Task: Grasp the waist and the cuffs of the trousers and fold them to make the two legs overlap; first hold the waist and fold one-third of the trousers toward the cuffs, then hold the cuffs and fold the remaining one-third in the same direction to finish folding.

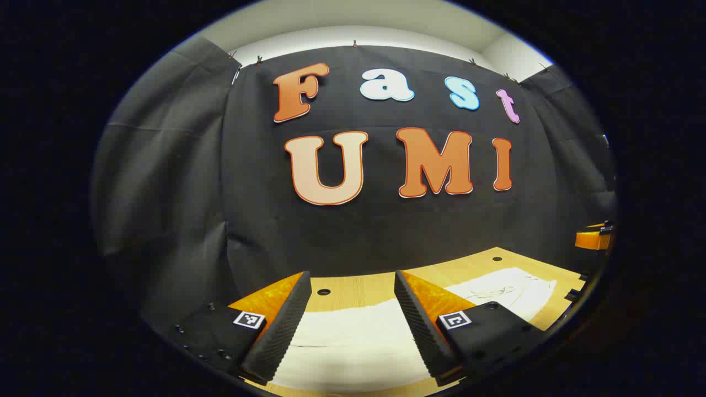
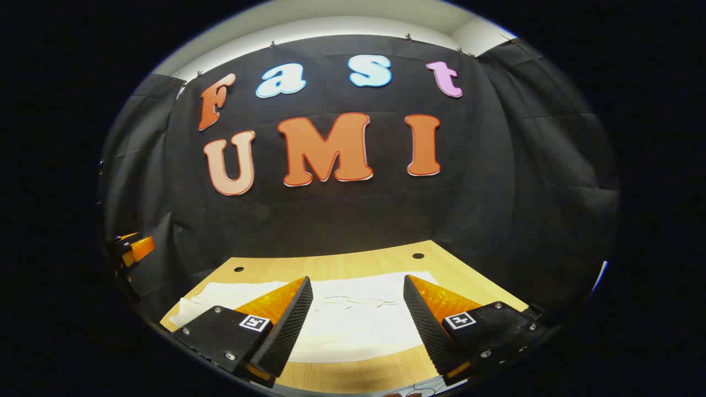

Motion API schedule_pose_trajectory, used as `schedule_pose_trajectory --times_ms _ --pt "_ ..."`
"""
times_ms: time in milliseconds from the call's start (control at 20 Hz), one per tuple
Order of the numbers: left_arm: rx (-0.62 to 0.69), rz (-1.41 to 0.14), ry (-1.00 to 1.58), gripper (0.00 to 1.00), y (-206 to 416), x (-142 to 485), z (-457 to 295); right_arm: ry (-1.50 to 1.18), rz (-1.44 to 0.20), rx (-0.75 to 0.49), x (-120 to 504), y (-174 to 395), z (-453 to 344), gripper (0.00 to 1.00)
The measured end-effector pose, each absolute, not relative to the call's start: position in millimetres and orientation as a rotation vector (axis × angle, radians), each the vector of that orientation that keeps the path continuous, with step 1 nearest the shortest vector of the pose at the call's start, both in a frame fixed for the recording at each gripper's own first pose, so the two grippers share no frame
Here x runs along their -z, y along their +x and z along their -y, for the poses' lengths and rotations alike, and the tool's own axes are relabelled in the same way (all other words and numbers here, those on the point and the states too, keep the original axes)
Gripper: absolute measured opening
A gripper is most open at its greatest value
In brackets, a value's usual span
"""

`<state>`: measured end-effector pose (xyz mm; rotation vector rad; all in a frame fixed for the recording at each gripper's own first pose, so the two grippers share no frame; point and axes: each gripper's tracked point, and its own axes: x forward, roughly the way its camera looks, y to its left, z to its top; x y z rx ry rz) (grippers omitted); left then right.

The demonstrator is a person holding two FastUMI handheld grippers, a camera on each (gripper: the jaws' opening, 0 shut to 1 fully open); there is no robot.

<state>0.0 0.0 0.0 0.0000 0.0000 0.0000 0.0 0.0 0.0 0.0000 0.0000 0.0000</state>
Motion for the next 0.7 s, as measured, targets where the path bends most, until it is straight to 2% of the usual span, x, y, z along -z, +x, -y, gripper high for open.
schedule_pose_trajectory --times_ms 250,450,700 --pt "-0.035 -0.023 -0.094 0.99 25.0 -11.1 25.5 0.007 -0.070 -0.033 1.9 29.8 10.1 0.99" --pt "-0.044 0.017 -0.153 0.99 37.5 -38.4 48.5 0.044 -0.087 -0.130 -3.3 58.1 -0.7 0.98" --pt "-0.131 0.038 -0.143 0.99 33.6 -37.8 55.7 0.004 -0.106 -0.188 -0.6 84.3 3.8 0.98"
